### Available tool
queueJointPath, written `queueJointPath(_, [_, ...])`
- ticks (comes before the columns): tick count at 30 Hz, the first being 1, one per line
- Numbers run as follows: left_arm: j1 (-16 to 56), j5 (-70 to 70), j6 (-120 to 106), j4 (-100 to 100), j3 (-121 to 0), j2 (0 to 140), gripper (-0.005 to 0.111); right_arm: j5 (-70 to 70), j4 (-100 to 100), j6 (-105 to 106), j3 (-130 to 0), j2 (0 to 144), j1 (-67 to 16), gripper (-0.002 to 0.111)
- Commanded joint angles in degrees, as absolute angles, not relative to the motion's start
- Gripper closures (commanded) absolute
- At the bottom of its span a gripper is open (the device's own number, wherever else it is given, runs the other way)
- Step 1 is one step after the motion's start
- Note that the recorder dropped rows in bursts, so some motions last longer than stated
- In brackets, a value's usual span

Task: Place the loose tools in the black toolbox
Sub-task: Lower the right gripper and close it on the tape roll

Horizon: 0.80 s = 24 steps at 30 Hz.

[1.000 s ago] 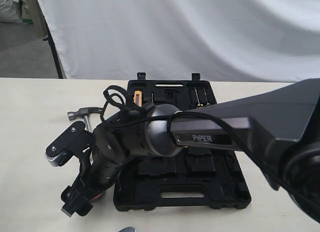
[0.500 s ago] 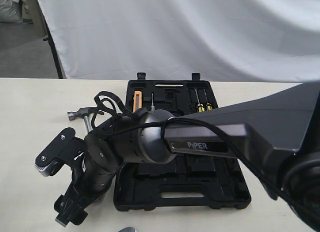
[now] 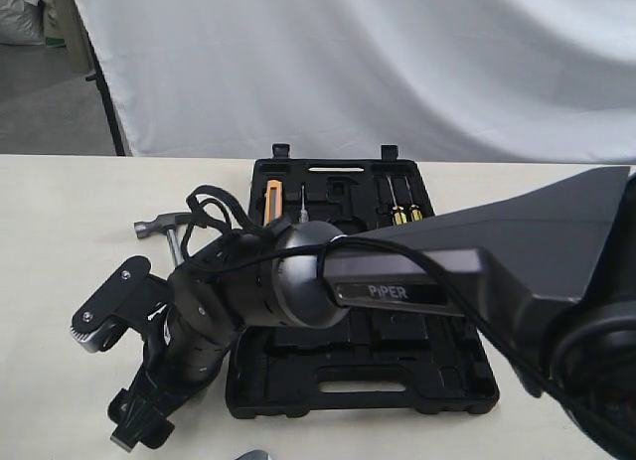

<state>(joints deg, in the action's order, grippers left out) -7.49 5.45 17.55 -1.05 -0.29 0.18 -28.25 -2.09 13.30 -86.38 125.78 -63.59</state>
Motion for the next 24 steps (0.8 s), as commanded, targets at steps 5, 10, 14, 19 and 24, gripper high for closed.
queueJointPath(5, [-8.9, 5.0, 17.8, -1.3, -0.4, 0.0, 0.106, -27.0, -3.1, 13.1, -86.6, 126.4, -63.5, 0.02])
queueJointPath(10, [-8.9, 5.0, 17.8, -1.3, -0.4, 0.0, 0.106, -27.7, -3.1, 13.1, -86.6, 126.2, -63.9, 0.02])
queueJointPath(14, [-8.9, 5.0, 17.8, -1.3, -0.4, 0.0, 0.106, -27.8, -3.1, 13.3, -86.6, 126.2, -64.9, 0.02])
queueJointPath(19, [-8.9, 5.0, 17.8, -1.3, -0.4, 0.0, 0.106, -28.3, -3.1, 14.9, -86.6, 126.2, -66.5, 0.02])
queueJointPath(24, [-8.9, 5.0, 17.8, -1.3, -0.4, 0.0, 0.106, -28.7, -2.9, 15.1, -86.6, 126.2, -67.0, 0.031])
